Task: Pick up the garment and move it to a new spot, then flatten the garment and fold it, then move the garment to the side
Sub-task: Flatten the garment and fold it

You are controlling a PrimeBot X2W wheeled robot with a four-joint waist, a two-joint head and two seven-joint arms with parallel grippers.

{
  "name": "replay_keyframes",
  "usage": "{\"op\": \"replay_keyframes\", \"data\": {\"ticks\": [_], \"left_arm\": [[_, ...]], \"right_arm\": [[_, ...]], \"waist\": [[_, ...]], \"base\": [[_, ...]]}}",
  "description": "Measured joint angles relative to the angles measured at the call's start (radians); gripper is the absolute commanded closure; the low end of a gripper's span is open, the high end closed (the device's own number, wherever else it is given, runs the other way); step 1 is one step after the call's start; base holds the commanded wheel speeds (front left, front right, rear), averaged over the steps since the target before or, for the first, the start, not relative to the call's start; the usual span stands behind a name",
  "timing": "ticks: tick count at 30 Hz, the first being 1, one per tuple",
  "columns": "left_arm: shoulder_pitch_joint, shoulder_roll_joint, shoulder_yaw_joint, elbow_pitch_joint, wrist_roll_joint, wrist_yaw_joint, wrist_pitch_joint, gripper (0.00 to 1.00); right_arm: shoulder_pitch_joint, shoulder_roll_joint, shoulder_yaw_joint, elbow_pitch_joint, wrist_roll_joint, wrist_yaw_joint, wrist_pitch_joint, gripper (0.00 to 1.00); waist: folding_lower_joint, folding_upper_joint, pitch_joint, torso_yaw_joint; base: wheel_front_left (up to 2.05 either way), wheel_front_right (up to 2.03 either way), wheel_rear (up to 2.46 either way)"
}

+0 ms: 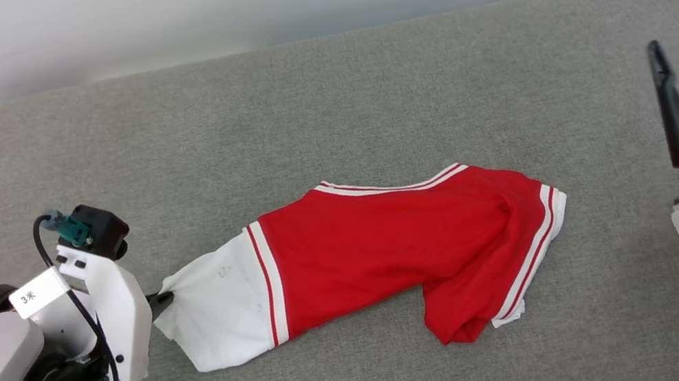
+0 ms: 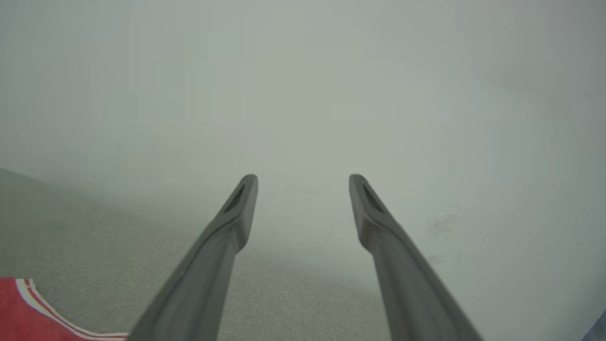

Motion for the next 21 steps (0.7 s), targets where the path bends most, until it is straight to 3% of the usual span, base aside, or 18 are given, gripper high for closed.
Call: {"op": "replay_keyframes", "data": {"ticks": [6, 12, 17, 21], "left_arm": [[0.008, 0.010, 0.003, -0.041, 0.007, 0.023, -0.019, 1.00], [0.003, 0.011, 0.010, -0.072, 0.017, 0.032, -0.030, 1.00], [-0.014, 0.010, 0.018, -0.095, 0.030, 0.040, -0.042, 1.00], [-0.044, 0.005, 0.030, -0.114, 0.043, 0.043, -0.051, 1.00]], "right_arm": [[-0.164, -0.233, 0.234, 0.063, 0.113, 0.000, 0.265, 0.00], [-0.330, -0.437, 0.490, 0.046, 0.378, 0.000, 0.661, 0.00], [-0.426, -0.556, 0.694, 0.036, 0.629, 0.000, 1.002, 0.00], [-0.495, -0.607, 0.777, 0.050, 0.760, 0.000, 1.164, 0.00]], "waist": [[0.0000, 0.0000, -0.014, 0.012], [0.0000, 0.0000, 0.009, 0.023], [0.0000, 0.0000, 0.040, 0.035], [0.0001, 0.0000, 0.076, 0.046]], "base": [[0.00, 0.00, 0.00], [0.00, 0.00, 0.00], [0.00, 0.00, 0.00], [0.00, 0.00, 0.00]]}}
